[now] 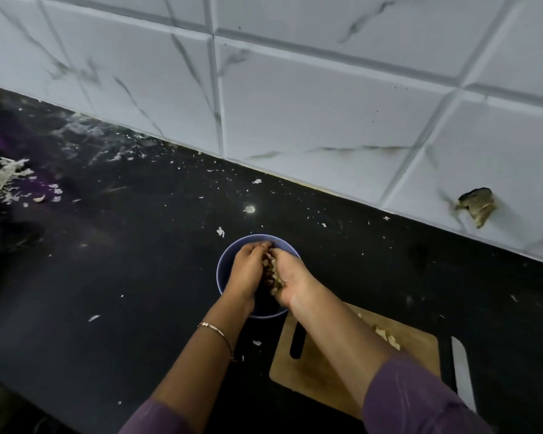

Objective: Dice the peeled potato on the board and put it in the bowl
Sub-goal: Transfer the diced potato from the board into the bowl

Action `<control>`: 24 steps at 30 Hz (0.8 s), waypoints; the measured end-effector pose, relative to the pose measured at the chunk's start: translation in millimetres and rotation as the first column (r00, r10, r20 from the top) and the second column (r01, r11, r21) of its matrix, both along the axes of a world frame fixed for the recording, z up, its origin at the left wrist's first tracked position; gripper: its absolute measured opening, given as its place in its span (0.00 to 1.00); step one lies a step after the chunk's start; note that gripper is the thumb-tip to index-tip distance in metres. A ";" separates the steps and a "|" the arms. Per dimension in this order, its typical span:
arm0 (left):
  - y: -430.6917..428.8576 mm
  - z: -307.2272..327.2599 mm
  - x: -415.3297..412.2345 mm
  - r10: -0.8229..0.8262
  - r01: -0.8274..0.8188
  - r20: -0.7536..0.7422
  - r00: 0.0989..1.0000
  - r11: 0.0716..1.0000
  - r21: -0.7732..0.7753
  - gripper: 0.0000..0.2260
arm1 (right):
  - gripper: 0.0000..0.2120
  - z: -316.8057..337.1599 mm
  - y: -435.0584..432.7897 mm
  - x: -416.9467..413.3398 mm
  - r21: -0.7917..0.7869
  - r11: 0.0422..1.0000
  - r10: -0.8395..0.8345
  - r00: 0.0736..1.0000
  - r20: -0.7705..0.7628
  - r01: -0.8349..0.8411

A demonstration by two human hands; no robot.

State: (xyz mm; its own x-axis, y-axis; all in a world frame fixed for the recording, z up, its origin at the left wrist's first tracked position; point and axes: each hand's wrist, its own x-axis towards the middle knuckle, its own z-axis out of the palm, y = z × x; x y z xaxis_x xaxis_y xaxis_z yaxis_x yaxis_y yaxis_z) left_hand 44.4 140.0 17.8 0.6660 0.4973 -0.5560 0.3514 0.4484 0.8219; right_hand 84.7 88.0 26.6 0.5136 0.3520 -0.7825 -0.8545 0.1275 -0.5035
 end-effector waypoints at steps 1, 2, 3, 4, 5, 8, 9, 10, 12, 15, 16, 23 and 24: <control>1.6 -2.1 1.7 0.043 -0.046 -0.029 0.999 0.996 -0.082 0.08 | 0.14 -2.3 -0.4 -1.2 -0.050 0.998 0.032 0.999 -0.001 -0.032; 3.0 -5.3 3.2 0.076 -0.083 -0.053 0.996 0.985 -0.149 0.10 | 0.14 -4.5 -3.2 -0.5 -0.094 0.994 0.053 0.999 0.009 -0.052; 4.7 -7.9 3.3 0.091 -0.104 -0.072 0.993 0.977 -0.187 0.10 | 0.14 -4.0 -5.3 -0.9 -0.154 0.984 0.091 0.995 0.031 -0.085; 5.2 -9.3 3.0 0.097 -0.113 -0.081 0.992 0.971 -0.213 0.11 | 0.15 -1.3 -6.7 0.0 -0.194 0.974 0.129 0.991 0.045 -0.118; 4.2 -10.3 2.2 0.099 -0.118 -0.088 0.991 0.965 -0.236 0.11 | 0.15 -1.9 -8.9 1.9 -0.222 0.966 0.146 0.987 0.061 -0.130; -0.1 -7.7 -2.0 0.123 -0.144 -0.084 0.989 0.937 -0.318 0.13 | 0.12 -3.3 -12.7 2.9 -0.280 0.949 0.187 0.973 0.132 -0.145; -1.6 -6.3 -3.8 0.121 -0.142 -0.082 0.989 0.934 -0.329 0.13 | 0.12 -3.7 -13.0 2.6 -0.306 0.940 0.207 0.964 0.165 -0.149; -2.0 -5.5 -6.1 0.126 -0.146 -0.081 0.989 0.929 -0.339 0.13 | 0.13 -5.9 -12.7 1.6 -0.326 0.932 0.228 0.956 0.184 -0.159; -0.5 -4.4 -9.2 0.130 -0.150 -0.080 0.988 0.920 -0.362 0.12 | 0.15 -9.9 -13.4 0.7 -0.337 0.927 0.242 0.949 0.204 -0.164; 1.9 -2.6 -14.5 0.085 -0.105 -0.071 0.994 0.925 -0.366 0.13 | 0.14 -10.8 -18.7 -1.8 -0.305 0.935 0.254 0.943 0.217 -0.181; 2.0 -2.0 -15.6 0.065 -0.084 -0.065 0.996 0.932 -0.354 0.14 | 0.14 -8.7 -20.5 -3.0 -0.309 0.934 0.257 0.939 0.227 -0.181; 2.4 4.2 -21.0 0.056 -0.055 0.000 0.998 0.980 -0.192 0.16 | 0.17 -4.9 -21.5 -8.0 -0.370 0.911 0.322 0.877 0.356 -0.184; 2.7 5.7 -21.6 0.064 -0.060 0.020 0.998 0.983 -0.171 0.16 | 0.15 -5.7 -22.1 -9.4 -0.357 0.917 0.321 0.857 0.404 -0.175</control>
